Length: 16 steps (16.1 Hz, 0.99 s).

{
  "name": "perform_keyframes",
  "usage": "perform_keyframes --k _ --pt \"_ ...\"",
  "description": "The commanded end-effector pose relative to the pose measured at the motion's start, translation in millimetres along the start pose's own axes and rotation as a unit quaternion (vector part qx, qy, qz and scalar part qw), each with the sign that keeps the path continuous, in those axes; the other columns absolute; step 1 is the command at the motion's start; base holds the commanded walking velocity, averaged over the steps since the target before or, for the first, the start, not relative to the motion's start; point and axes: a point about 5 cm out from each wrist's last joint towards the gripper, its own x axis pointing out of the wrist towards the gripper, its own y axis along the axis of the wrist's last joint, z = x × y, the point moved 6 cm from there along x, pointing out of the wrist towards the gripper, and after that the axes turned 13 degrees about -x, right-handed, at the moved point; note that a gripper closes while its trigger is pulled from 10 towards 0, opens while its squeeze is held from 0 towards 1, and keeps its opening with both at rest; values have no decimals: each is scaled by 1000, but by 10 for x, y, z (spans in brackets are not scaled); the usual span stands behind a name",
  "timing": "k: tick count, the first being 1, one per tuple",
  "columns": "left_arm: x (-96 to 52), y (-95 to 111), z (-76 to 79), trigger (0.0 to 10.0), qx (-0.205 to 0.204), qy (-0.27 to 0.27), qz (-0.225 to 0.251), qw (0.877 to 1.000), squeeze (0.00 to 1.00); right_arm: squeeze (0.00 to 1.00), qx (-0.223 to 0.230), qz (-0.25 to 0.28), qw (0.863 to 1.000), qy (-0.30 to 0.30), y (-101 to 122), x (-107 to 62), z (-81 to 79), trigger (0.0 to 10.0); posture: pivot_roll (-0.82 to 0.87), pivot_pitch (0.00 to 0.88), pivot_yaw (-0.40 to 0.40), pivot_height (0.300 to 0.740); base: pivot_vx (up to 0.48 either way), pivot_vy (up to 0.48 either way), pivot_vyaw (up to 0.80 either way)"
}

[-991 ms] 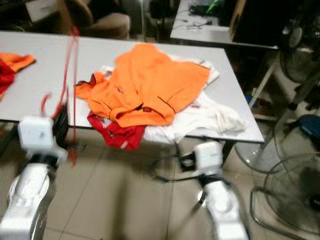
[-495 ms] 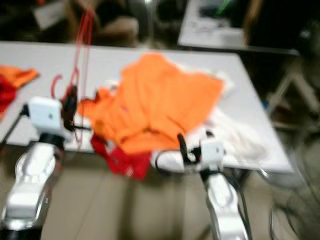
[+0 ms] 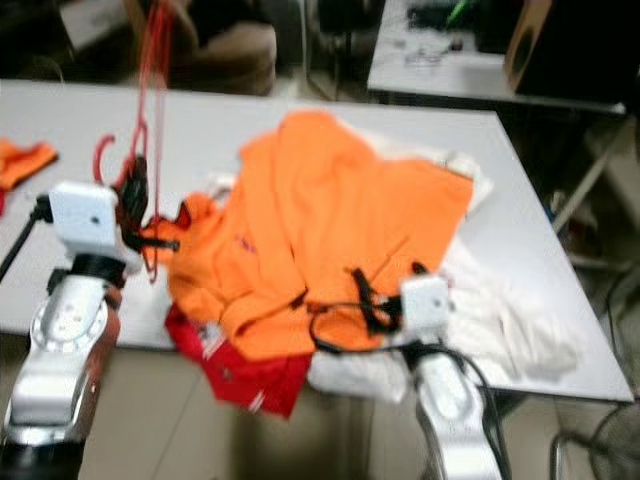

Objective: Hang hanger

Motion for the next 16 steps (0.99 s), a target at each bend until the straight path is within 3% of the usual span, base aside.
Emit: perform_keyframes --k 1,4,7,11,14,15,16 --pt "8 13 -35 10000 5 3 2 1000 0 0 -6 15 1000 14 102 -36 -57 10000 -30 0 38 740 0 0 0" --pt "21 -17 -18 10000 6 -2 -2 1000 0 0 -14 -13 999 29 -52 -197 -127 10000 -41 0 44 740 0 0 0" --pt "35 -16 0 10000 6 -8 -2 1000 0 0 -14 -23 999 22 -73 -242 -85 10000 -45 0 50 740 0 0 0" --pt "52 23 -1 10000 13 -13 5 1000 0 0 -34 -31 999 24 -115 -445 -98 10000 -50 0 47 740 0 0 0" --pt "64 3 27 10000 11 -17 4 1000 0 0 -54 -51 996 45 -351 -556 -223 10000 -54 0 52 740 0 0 0" --pt "78 -8 46 10000 10 -20 3 1000 0 0 -55 -76 994 47 -622 -545 -269 10000 -56 0 55 740 0 0 0" --pt "86 -10 52 10000 9 -21 4 1000 0 0 -61 -80 994 49 -675 -522 -281 10000 -53 0 56 740 0 0 0"
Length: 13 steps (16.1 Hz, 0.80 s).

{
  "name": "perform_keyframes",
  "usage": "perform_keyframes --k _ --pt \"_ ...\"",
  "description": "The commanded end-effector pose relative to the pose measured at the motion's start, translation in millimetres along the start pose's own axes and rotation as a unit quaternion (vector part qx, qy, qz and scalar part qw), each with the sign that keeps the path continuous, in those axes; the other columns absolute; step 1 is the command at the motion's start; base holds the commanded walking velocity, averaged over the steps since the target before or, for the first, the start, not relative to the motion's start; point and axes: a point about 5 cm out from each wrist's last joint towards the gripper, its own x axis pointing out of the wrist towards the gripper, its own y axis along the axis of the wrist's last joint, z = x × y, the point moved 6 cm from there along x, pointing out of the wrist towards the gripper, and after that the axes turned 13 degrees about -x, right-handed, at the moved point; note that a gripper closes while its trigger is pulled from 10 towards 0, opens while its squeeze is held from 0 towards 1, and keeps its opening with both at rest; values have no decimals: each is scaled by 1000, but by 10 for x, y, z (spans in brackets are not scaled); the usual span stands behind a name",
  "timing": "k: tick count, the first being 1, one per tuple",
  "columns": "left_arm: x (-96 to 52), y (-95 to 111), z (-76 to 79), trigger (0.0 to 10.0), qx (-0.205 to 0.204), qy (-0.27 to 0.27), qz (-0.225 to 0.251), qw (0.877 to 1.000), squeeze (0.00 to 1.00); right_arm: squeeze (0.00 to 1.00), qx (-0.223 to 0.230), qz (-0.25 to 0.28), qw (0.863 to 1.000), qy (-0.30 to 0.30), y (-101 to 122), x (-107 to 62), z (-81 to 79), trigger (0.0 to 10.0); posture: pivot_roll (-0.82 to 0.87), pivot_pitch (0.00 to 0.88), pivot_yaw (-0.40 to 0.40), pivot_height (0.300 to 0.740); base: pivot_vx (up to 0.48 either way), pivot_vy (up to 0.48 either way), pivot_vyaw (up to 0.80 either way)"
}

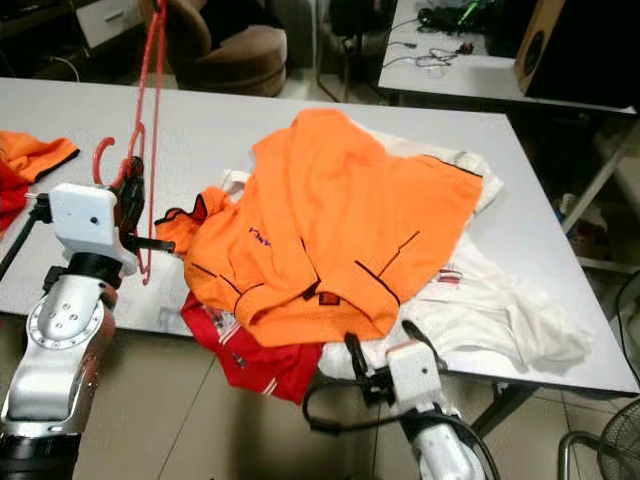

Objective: Hang hanger

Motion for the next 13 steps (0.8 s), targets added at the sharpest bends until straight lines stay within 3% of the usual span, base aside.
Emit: perform_keyframes --k 1,5,7,13 --pt "35 46 45 10000 3 -9 10 1000 0 0 -8 -36 999 5 -193 3 -34 10000 -53 0 56 740 0 0 0" --pt "47 60 15 10000 6 -5 15 1000 0 0 -21 -12 999 -20 -103 338 303 10000 -34 0 51 740 0 0 0" --pt "36 70 18 10000 6 -5 18 1000 0 0 -22 9 999 -22 -33 384 315 10000 -19 0 37 740 0 0 0" --pt "-49 24 18 10000 4 -2 12 1000 0 0 -19 28 999 -4 68 163 118 10000 -17 0 18 740 0 0 0"
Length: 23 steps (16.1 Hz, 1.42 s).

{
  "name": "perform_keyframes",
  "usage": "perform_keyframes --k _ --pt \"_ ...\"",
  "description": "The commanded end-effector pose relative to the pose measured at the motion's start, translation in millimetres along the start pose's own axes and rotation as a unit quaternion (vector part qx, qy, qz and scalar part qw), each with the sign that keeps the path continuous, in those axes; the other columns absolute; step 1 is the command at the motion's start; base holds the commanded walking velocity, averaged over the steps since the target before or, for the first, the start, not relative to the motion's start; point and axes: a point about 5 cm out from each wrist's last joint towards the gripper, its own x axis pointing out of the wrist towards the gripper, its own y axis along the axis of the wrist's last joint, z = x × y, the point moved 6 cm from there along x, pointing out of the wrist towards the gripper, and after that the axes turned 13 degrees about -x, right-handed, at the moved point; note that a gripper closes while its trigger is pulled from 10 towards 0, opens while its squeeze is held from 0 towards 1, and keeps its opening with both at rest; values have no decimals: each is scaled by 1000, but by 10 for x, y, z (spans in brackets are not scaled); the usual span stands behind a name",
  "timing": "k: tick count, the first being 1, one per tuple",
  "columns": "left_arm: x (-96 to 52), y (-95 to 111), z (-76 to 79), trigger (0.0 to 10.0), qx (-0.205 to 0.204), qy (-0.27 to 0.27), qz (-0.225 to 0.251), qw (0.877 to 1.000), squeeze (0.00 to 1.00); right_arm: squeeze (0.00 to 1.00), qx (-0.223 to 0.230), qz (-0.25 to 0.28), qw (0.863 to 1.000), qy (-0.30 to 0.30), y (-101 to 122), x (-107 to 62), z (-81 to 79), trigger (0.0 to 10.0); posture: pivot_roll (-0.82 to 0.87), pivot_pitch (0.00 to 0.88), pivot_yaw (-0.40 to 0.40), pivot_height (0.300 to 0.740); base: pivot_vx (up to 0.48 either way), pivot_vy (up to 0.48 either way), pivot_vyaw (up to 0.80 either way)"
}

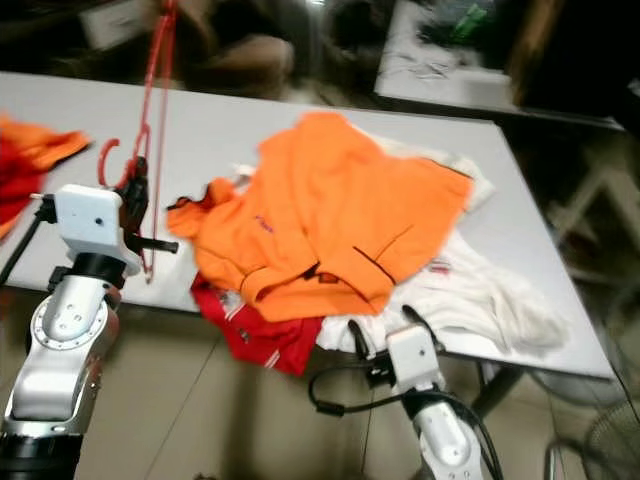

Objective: Hang hanger

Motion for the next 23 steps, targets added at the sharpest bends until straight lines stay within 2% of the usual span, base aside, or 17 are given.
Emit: perform_keyframes --k 1,3,4,5,6,9,10,16,20,23 --pt "4 45 8 10000 4 -2 7 1000 0 0 -5 24 1000 -8 126 12 23 10000 -17 0 18 740 0 0 0" --pt "7 32 39 10000 1 -6 6 1000 0 0 -15 50 998 -35 243 39 17 10000 -24 0 26 740 0 0 0" --pt "15 35 49 10000 -1 -8 6 1000 0 0 -17 60 997 -41 320 97 -32 10000 -31 0 32 740 0 0 0" --pt "24 35 61 10000 -1 -10 7 1000 0 0 -17 69 996 -44 416 183 -152 10000 -31 0 32 740 0 0 0" --pt "24 35 61 10000 -1 -10 7 1000 0 0 -17 69 996 -44 416 183 -152 10000 -31 0 32 740 0 0 0" --pt "27 36 79 10000 -3 -13 8 1000 0 0 -21 74 995 -58 451 223 131 10000 -33 0 39 740 0 0 0" --pt "27 34 81 10000 -4 -13 7 1000 0 0 -21 72 995 -63 453 273 174 10000 -32 0 39 740 0 0 0" --pt "20 16 79 10000 -4 -14 3 1000 0 0 -26 50 996 -69 359 443 242 10000 -27 0 42 740 0 0 0" --pt "28 13 91 10000 -6 -14 2 1000 0 0 8 27 998 -48 264 570 181 10000 -25 0 41 740 0 0 0" --pt "34 15 93 10000 -7 -14 3 1000 0 0 30 5 998 -50 170 649 216 10000 -21 0 41 740 0 0 0"
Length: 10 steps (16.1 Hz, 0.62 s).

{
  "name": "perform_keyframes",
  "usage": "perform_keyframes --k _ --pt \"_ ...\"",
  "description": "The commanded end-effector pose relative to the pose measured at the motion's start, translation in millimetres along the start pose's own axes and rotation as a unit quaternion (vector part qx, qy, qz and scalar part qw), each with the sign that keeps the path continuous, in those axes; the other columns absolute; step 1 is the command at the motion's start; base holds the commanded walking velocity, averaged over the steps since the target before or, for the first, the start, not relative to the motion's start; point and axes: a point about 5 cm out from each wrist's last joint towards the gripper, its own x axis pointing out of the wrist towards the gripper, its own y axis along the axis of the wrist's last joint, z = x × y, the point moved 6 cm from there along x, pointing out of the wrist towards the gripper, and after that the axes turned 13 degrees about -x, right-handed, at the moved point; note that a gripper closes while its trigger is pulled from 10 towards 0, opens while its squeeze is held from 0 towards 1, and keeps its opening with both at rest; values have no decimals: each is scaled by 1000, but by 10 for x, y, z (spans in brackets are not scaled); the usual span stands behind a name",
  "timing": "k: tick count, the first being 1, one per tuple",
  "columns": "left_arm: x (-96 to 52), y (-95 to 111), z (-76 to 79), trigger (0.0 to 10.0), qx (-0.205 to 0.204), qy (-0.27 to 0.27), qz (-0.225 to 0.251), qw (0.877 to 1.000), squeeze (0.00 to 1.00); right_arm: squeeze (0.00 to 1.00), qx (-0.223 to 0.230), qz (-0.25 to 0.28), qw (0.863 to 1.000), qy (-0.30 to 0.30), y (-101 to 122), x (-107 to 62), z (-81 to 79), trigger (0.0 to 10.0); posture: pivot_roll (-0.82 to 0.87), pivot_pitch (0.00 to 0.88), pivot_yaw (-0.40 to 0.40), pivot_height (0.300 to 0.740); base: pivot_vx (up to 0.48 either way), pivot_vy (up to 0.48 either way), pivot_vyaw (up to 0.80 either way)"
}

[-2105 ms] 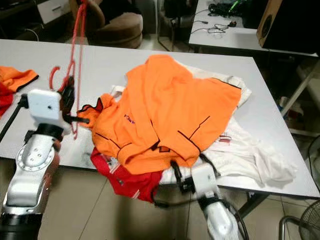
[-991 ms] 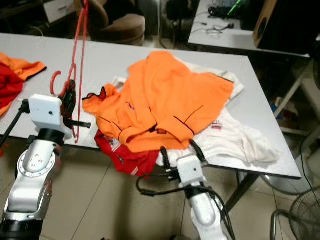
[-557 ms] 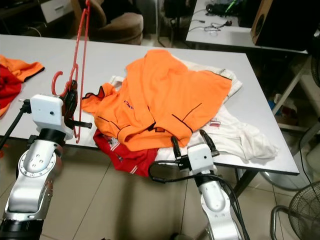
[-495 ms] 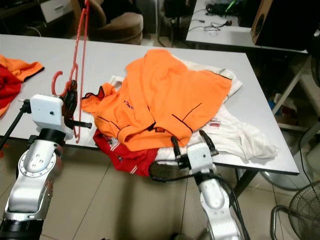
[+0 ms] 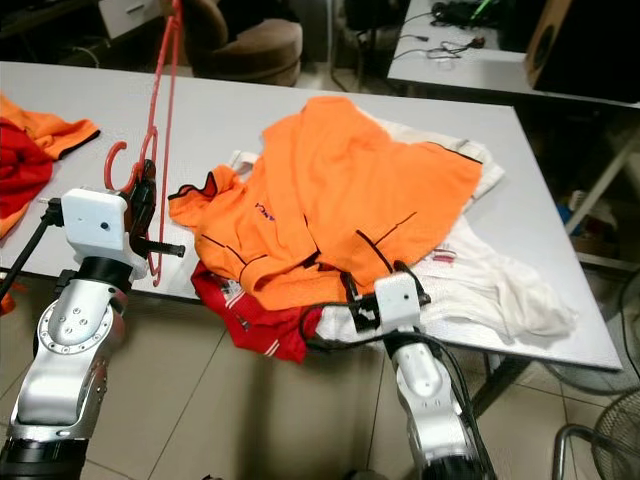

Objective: Hang hanger

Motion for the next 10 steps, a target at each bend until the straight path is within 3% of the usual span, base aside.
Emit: perform_keyframes --k 1,2,3,4,10 --pt "33 19 14 10000 1 -3 2 1000 0 0 17 -12 1000 -6 -35 39 50 10000 -21 0 42 740 0 0 0" --pt "36 19 13 10000 2 -4 2 1000 0 0 20 -13 1000 -4 -36 56 53 10000 -21 0 42 740 0 0 0" --pt "40 20 13 10000 2 -4 2 1000 0 0 22 -15 1000 -5 -38 79 62 2275 -21 0 42 740 0 0 0" --pt "42 20 9 10000 3 -4 2 1000 0 0 22 -15 1000 -5 -37 92 67 0 -16 0 43 740 0 0 0" --pt "65 32 -10 10000 3 -4 3 1000 0 0 28 -4 999 -19 13 105 143 0 -19 0 46 740 0 0 0"
